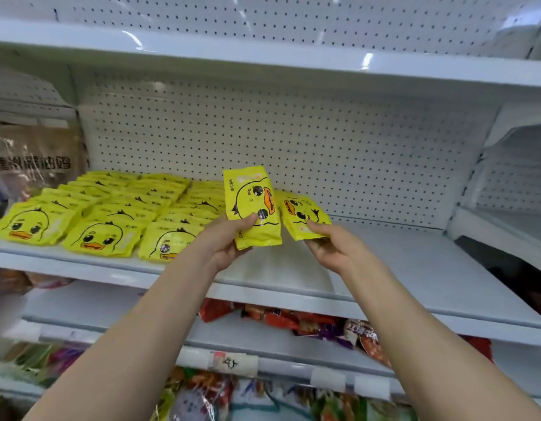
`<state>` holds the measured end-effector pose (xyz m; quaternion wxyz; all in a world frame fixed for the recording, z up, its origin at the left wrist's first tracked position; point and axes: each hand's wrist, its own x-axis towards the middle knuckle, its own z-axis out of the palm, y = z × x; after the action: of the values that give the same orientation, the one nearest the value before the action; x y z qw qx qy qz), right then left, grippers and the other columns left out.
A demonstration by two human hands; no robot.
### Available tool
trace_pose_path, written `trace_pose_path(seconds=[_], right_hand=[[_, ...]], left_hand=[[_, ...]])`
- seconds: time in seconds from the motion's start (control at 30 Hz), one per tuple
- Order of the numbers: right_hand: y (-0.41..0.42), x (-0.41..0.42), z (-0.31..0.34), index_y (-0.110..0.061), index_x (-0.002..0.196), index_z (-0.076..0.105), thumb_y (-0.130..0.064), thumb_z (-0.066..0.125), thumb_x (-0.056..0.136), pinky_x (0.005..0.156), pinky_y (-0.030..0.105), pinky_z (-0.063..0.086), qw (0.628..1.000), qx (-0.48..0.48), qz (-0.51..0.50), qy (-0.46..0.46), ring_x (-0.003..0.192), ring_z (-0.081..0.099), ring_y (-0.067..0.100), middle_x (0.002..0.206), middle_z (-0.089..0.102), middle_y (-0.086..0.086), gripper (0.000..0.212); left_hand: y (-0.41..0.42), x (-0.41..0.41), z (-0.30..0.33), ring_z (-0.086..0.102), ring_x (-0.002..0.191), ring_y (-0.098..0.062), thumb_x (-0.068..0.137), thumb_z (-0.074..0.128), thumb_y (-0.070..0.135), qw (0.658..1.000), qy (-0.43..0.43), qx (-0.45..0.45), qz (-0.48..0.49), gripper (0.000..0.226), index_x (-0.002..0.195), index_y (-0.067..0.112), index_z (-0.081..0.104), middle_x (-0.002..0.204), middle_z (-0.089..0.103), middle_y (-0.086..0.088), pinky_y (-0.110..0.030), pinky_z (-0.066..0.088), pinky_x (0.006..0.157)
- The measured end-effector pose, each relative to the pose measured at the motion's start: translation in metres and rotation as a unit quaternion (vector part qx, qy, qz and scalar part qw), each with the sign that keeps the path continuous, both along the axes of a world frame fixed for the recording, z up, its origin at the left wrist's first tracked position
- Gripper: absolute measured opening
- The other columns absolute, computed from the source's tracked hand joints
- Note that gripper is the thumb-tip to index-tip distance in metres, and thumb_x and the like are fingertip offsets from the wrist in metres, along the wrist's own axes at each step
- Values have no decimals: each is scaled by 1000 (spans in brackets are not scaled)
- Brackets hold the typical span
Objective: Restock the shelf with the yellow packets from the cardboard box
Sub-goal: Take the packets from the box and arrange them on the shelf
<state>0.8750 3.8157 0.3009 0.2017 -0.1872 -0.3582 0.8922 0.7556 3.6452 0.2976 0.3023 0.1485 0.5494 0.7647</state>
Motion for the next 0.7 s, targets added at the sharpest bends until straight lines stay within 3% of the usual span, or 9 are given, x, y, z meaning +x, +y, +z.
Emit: trace_pose_path(seconds=[0.2,0.33,0.47,0.57,0.7], right_hand=[[22,0,-8,0,112,62,7,55,93,73,36,61,994,-48,-44,82,79,75,25,96,75,15,22],[25,-12,-12,-3,111,62,-1,54,96,67,39,62,996,-40,-47,64,75,75,26,92,75,15,18],[27,-24,-17,-4,118,58,18,43,89,58,35,61,997,1,-57,44,74,75,27,92,74,15,39],[30,-33,-15,-7,127,57,18,43,83,65,33,62,996,70,-57,12,82,72,26,102,71,12,52],[27,-47,-14,-10,118,64,2,59,90,67,34,61,992,87,-87,18,81,73,24,101,75,10,31]], left_hand=[[23,-12,7,71,79,-14,92,65,17,998,15,-28,-46,31,123,12,61,108,72,-5,-30,61,67],[36,-29,9,73,75,-14,93,63,12,995,11,-22,-93,29,121,12,62,101,74,-5,-27,59,58],[44,-54,12,73,76,-17,90,64,8,992,11,-42,-115,29,119,9,64,99,75,-7,-31,61,62],[48,-71,15,74,73,-17,90,62,5,989,15,-55,-138,21,111,9,66,92,76,-7,-33,61,59],[55,-87,15,74,71,-18,90,62,1,982,24,-87,-168,18,105,8,67,87,76,-7,-34,61,59]])
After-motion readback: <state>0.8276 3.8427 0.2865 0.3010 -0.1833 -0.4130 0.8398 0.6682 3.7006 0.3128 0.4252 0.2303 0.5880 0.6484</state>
